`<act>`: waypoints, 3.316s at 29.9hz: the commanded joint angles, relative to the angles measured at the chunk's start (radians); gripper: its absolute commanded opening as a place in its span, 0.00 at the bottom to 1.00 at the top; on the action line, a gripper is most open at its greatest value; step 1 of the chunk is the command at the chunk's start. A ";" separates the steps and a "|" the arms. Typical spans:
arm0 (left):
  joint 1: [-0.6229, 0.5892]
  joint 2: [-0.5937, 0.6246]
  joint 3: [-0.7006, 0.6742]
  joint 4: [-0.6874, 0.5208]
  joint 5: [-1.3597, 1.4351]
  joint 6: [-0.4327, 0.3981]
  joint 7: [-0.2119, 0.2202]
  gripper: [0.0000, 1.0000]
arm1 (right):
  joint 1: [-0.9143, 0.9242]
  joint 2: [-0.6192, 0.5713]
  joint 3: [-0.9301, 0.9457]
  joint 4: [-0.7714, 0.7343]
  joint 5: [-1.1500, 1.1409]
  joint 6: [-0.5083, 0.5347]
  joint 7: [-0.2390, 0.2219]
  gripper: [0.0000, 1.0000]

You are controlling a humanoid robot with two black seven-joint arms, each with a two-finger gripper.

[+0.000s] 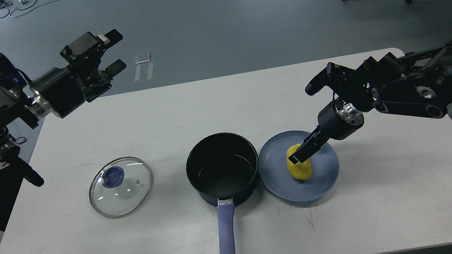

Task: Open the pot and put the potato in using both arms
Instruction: 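Reach the right gripper down to the yellow potato on the plate, then close the right gripper on the yellow potato, then lift the potato and carry it over the open pot, then lower the potato into the pot and open the right gripper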

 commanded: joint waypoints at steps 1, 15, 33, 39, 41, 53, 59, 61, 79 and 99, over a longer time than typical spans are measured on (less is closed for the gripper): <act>0.000 0.002 0.000 0.000 -0.001 0.000 0.000 0.98 | -0.014 0.017 0.001 -0.015 0.002 0.000 0.000 1.00; 0.000 0.002 0.002 0.000 -0.003 0.000 0.000 0.98 | -0.037 0.032 0.001 -0.041 0.002 0.000 0.000 0.97; 0.005 0.009 0.000 0.000 -0.005 0.000 0.000 0.98 | -0.054 0.043 0.000 -0.057 0.005 0.000 0.000 0.36; 0.005 0.009 0.000 0.000 -0.003 0.000 0.000 0.98 | -0.035 0.034 0.004 -0.047 0.009 0.000 0.000 0.27; 0.005 0.010 0.000 0.000 -0.003 0.000 0.000 0.98 | -0.025 0.020 0.007 -0.037 0.011 0.000 0.000 0.27; 0.003 0.013 0.000 0.000 -0.003 -0.001 0.000 0.98 | 0.175 -0.184 0.075 0.170 0.032 0.000 0.000 0.27; 0.002 0.013 0.000 0.000 -0.005 -0.011 0.000 0.98 | 0.250 -0.094 0.090 0.151 0.166 0.000 0.000 0.28; 0.002 0.013 0.000 0.000 -0.005 -0.015 0.000 0.98 | 0.250 -0.034 0.090 0.128 0.170 0.000 0.000 0.28; 0.003 0.013 -0.009 0.000 -0.005 -0.015 0.000 0.98 | 0.144 0.293 0.078 -0.081 0.247 0.000 0.000 0.28; 0.005 0.013 -0.011 0.000 -0.005 -0.015 0.000 0.98 | 0.126 0.341 0.015 -0.127 0.247 0.000 0.000 0.69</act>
